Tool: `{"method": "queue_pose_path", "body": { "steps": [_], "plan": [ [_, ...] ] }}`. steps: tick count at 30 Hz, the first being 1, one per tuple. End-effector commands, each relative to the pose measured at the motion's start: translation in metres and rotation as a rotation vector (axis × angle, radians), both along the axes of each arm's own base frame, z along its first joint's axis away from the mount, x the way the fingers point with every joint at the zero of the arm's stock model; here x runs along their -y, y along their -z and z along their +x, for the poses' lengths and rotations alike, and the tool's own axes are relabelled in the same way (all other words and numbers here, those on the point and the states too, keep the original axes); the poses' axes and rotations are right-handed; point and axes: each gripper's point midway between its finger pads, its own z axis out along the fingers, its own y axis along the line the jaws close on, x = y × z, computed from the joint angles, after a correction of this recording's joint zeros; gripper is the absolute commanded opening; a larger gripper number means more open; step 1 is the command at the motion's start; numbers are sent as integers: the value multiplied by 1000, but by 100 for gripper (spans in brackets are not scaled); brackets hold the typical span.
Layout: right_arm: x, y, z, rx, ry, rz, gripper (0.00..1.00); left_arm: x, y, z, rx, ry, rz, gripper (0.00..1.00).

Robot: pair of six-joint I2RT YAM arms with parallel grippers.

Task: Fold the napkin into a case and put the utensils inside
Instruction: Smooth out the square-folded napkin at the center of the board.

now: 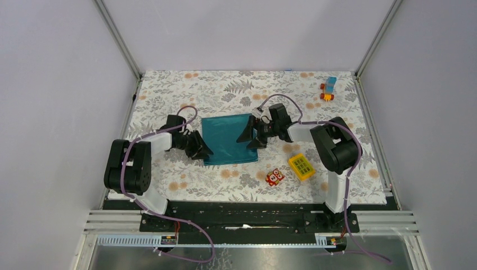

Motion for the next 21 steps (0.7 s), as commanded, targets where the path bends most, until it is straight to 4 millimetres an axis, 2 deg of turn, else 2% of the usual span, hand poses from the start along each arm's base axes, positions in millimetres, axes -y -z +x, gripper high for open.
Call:
{"method": "queue_pose_path", "body": {
  "steps": [1,4,7,12,17,21],
  "plan": [
    [1,-24,1,96,-13,33,88,-10,6,0,43,-19,57,36],
    [10,-21,-1,103,2,-24,88,-11,11,-7,29,-22,60,36],
    [23,-19,-7,103,23,-110,86,-8,7,-12,39,-8,39,37],
    [37,-23,-19,109,24,-172,84,-4,-17,-13,96,31,19,45],
    [47,-25,-29,105,26,-212,82,-19,-37,-7,179,-28,108,51],
    [51,-26,-31,102,33,-218,80,-36,-28,-4,171,-112,157,51]
  ]
}}
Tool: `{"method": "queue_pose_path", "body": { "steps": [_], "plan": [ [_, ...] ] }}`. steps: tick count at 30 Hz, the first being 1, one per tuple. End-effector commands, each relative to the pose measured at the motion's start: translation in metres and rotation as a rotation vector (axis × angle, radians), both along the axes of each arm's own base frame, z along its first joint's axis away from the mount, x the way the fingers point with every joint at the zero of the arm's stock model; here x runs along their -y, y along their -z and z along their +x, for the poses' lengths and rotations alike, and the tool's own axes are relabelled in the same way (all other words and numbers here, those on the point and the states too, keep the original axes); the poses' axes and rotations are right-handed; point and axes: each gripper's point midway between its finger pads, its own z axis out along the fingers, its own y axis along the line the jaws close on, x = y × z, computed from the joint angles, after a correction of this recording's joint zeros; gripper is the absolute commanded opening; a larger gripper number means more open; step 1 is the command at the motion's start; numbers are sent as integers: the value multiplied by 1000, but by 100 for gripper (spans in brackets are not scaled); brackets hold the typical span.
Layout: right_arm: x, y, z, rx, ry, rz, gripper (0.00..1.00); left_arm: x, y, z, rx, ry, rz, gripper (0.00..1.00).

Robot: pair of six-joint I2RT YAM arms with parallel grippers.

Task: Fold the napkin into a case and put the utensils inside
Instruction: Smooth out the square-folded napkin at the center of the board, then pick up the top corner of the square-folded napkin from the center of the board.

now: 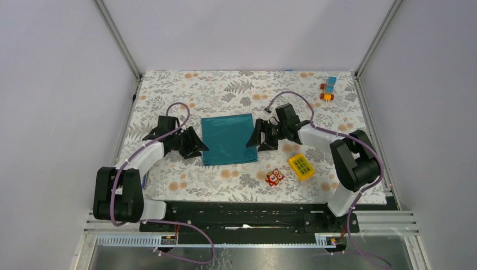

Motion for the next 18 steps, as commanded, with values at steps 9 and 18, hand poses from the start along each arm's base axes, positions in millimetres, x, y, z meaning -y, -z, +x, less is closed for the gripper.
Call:
{"method": "queue_pose_path", "body": {
  "steps": [9,18],
  "plan": [
    [19,6,-5,-1,20,-50,72,-14,49,3,-58,-71,66,39],
    [27,14,-1,-13,40,-61,67,16,60,-44,-107,-32,-16,25]
  ]
}}
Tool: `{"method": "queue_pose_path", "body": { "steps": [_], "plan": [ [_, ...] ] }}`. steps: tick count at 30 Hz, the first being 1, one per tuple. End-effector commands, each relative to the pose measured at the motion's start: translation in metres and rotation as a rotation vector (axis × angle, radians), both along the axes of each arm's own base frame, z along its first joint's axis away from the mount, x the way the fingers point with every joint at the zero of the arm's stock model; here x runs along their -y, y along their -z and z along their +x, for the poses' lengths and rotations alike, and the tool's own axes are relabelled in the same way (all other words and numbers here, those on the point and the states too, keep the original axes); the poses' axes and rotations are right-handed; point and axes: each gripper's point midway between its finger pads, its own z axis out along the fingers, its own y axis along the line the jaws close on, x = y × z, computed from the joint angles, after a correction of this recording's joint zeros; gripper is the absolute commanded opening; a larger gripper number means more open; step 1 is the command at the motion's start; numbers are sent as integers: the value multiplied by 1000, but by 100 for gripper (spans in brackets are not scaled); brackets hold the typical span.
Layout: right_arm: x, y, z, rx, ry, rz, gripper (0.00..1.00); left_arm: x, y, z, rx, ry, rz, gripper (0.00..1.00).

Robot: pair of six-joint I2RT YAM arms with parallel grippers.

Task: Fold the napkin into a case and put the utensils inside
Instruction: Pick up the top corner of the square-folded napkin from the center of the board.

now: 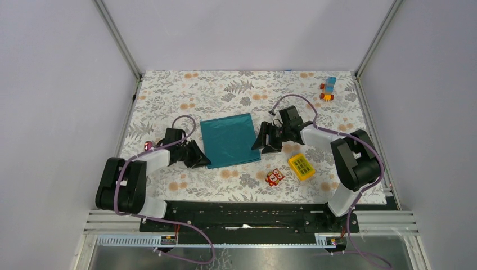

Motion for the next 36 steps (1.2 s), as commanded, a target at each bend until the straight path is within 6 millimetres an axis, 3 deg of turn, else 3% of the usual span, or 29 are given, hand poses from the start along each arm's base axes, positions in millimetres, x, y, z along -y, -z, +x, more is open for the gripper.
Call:
{"method": "queue_pose_path", "body": {
  "steps": [1,5,10,17,25,31,36],
  "plan": [
    [7,-4,8,38,16,-7,66,16,5,-35,-38,9,-49,25],
    [20,0,15,30,69,-33,61,23,-9,-54,-18,22,-86,27],
    [22,6,17,5,73,-37,55,32,-34,-64,8,36,-146,36],
    [24,20,10,-36,74,-50,57,29,-75,-39,125,36,-103,44],
    [22,29,5,-62,59,-32,56,38,-90,-21,179,48,-144,55],
    [20,28,5,-62,64,-17,48,38,-88,-19,188,47,-145,56],
    [21,23,3,-50,67,-20,48,38,-82,-23,176,50,-144,56]
  ]
}}
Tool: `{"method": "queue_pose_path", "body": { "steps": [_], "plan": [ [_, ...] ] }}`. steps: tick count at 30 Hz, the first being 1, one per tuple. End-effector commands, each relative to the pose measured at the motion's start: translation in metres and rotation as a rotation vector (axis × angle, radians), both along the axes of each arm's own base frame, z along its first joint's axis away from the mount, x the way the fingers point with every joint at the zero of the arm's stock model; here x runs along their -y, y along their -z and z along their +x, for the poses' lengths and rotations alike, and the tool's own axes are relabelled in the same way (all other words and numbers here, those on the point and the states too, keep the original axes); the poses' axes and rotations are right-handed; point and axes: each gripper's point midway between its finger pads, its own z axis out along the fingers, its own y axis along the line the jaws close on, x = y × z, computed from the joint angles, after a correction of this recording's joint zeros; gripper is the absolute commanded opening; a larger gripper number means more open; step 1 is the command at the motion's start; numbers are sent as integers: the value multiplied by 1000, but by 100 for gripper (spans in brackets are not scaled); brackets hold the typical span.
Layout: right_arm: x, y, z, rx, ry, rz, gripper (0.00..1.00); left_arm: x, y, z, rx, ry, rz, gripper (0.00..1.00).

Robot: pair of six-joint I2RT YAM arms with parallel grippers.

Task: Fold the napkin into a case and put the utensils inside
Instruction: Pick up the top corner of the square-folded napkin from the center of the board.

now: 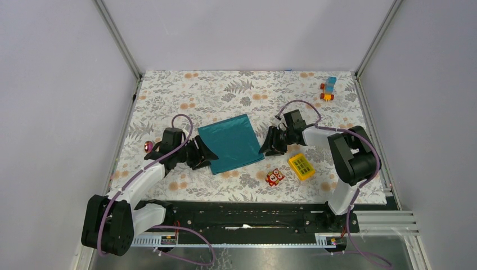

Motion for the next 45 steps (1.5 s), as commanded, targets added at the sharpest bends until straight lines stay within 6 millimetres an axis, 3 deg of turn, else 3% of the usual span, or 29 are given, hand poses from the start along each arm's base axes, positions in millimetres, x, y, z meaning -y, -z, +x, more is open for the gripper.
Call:
{"method": "queue_pose_path", "body": {
  "steps": [1,17,26,33,45],
  "plan": [
    [-3,-12,0,26,-6,30,48,4,-7,9,49,9,-18,56],
    [-10,-11,1,24,-24,39,33,4,10,3,15,10,-21,56],
    [-12,-10,-1,15,-30,46,31,3,13,3,12,7,-18,56],
    [-12,-22,-2,39,-28,56,24,3,14,2,9,7,-16,56],
    [-13,-15,-3,24,-33,54,26,3,15,0,7,6,-18,56]
  ]
}}
